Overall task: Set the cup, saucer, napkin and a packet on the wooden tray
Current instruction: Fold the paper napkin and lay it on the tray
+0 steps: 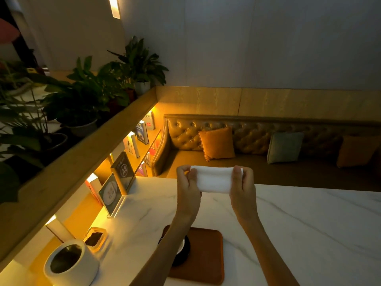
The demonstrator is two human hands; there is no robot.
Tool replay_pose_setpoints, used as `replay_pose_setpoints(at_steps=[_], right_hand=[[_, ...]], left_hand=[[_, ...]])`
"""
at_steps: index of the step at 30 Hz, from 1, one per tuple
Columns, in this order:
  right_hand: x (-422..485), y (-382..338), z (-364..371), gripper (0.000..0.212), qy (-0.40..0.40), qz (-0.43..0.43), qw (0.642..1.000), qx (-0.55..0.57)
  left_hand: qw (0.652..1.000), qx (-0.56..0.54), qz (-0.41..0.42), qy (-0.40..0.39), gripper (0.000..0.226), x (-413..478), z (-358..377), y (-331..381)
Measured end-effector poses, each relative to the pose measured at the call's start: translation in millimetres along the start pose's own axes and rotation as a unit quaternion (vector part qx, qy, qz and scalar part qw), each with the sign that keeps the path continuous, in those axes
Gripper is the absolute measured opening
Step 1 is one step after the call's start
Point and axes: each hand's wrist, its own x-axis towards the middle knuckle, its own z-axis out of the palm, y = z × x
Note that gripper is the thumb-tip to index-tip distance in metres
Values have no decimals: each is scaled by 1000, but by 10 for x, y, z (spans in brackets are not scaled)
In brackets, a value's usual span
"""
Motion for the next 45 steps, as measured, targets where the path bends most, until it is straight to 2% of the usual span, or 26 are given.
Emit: replay_pose_setpoints(at_steps=[4, 10, 16, 19, 22, 25, 28, 30, 32, 34, 38, 45], right_hand=[[32, 83, 119, 18, -13, 40, 998, 36], [101, 318, 291, 28, 19, 59, 998, -8], [147, 794, 355, 15, 16, 144, 989, 22], [140, 1164, 353, 18, -5, 208, 977, 39], [23, 1707, 298, 30, -49, 291, 956, 10], [-193, 2319, 208, 35, -89, 381, 920, -14], [-498, 2813, 168, 33, -128, 480, 867, -27], [-725, 3114, 148, 43, -154, 521, 838, -44], [-933, 3337, 126, 45, -180, 548, 815, -48], [-1095, 3500, 122, 43, -190, 559, 805, -65], [-1285, 3722, 213, 41, -167, 516, 828, -142], [-1435, 3869, 410, 46, -165, 439, 856, -218]], left_hand=[[1000, 12, -19, -2, 19, 157, -81, -63], [997, 38, -58, -14, 15, 343, -79, -407], [994, 44, -54, -79, 22, 475, -39, -807], [985, 28, -123, -116, 16, 552, 4, -1136], [956, 9, -245, -162, 27, 520, -42, -1668], [913, -27, -371, -165, 42, 344, -143, -2340], [886, -18, -437, -156, 35, 6, -172, -2892], [871, -3, -475, -129, 30, -195, -152, -3167], [860, 37, -497, -107, 28, -350, -137, -3418], [852, 93, -507, -94, 23, -477, -135, -3640], [839, 194, -501, -88, 14, -636, -126, -3910], [836, 294, -459, -69, 27, -733, -127, -4006]])
